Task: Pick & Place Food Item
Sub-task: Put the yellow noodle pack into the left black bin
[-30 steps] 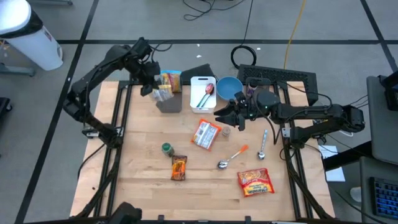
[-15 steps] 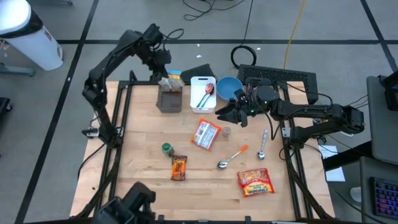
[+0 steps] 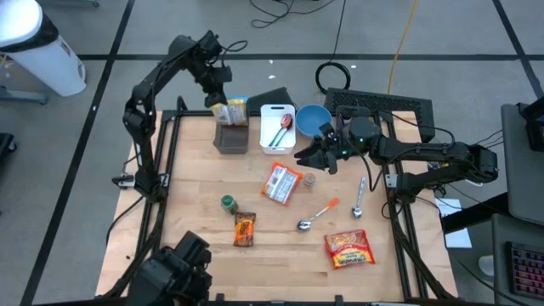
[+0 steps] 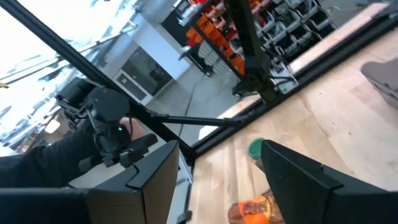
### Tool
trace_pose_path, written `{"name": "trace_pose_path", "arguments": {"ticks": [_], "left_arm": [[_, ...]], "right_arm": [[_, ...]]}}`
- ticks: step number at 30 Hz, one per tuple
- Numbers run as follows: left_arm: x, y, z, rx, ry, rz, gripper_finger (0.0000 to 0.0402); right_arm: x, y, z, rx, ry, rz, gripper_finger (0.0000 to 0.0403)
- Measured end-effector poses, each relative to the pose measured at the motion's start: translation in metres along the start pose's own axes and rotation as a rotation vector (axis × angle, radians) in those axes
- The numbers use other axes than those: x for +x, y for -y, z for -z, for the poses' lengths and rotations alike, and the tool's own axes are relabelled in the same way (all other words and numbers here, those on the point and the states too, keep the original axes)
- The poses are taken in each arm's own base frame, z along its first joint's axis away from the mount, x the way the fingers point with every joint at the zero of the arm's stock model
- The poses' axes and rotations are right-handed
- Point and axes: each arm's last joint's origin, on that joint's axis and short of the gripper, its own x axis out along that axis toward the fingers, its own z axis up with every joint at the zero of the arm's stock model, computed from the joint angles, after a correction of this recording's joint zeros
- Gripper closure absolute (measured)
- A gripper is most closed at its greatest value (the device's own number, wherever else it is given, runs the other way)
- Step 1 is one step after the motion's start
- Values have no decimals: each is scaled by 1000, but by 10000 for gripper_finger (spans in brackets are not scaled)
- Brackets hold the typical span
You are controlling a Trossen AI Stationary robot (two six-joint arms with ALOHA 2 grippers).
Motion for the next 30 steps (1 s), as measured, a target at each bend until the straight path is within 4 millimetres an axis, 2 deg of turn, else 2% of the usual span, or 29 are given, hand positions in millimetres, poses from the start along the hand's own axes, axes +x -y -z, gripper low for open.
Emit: {"name": "trace_pose_path", "arguments": {"ticks": [15, 30], "left_arm": [[6, -9, 1, 26, -5, -3, 401], [37, -34, 4, -55, -60, 66, 401]], "right_arm": [[-5, 10, -4, 4, 4, 52, 181], [-10, 15, -9, 6, -5, 40, 181]]}}
